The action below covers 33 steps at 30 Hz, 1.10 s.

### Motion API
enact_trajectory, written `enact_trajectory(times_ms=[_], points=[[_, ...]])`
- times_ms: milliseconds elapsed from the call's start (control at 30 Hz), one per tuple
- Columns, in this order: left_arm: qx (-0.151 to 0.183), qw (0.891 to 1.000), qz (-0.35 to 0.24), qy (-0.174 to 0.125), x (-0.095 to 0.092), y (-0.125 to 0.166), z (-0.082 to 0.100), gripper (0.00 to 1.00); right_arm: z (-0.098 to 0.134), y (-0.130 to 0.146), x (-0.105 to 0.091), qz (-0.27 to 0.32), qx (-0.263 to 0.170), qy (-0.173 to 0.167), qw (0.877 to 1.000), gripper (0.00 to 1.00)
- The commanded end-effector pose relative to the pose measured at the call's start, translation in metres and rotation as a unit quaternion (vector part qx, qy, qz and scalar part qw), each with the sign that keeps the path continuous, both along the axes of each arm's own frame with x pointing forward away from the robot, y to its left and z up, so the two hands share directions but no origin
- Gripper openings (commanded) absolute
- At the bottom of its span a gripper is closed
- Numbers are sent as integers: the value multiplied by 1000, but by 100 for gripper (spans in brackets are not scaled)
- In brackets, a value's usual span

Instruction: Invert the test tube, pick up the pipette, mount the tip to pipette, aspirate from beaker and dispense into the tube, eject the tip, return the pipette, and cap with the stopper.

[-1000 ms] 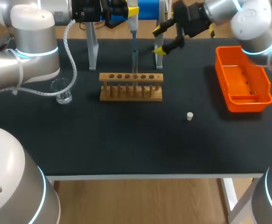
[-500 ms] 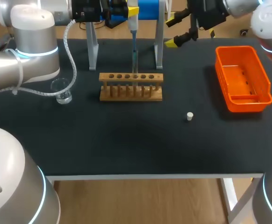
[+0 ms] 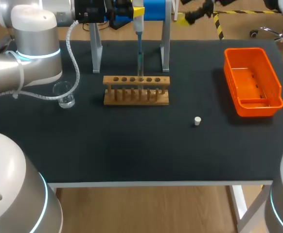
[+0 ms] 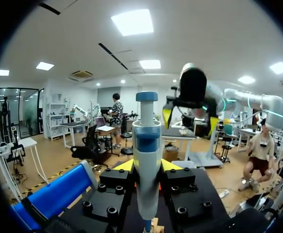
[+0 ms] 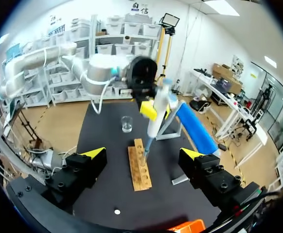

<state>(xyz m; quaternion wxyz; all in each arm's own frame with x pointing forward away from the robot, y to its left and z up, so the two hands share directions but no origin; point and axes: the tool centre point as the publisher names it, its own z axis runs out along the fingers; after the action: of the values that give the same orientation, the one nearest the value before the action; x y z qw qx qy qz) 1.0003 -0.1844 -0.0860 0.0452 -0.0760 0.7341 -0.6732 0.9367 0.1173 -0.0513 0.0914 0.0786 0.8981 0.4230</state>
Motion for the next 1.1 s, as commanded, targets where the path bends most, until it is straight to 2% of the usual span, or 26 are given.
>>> enact_trajectory(times_ms=[33, 300, 333, 367, 800, 1100], points=[[1, 1000, -1, 1, 0, 0, 1, 0, 32, 4, -1, -13, -37, 18, 999, 100], [1, 1000, -1, 1, 0, 0, 1, 0, 32, 4, -1, -13, -37, 18, 999, 100], [1, 1000, -1, 1, 0, 0, 1, 0, 32, 4, -1, -13, -37, 18, 999, 37], [1, 1000, -1, 1, 0, 0, 1, 0, 32, 4, -1, -13, -37, 18, 999, 0], [1, 1000, -1, 1, 0, 0, 1, 0, 32, 4, -1, -13, -37, 18, 999, 0], [1, 1000, -1, 1, 0, 0, 1, 0, 67, 41, 26, -19, 13, 10, 1000, 0]])
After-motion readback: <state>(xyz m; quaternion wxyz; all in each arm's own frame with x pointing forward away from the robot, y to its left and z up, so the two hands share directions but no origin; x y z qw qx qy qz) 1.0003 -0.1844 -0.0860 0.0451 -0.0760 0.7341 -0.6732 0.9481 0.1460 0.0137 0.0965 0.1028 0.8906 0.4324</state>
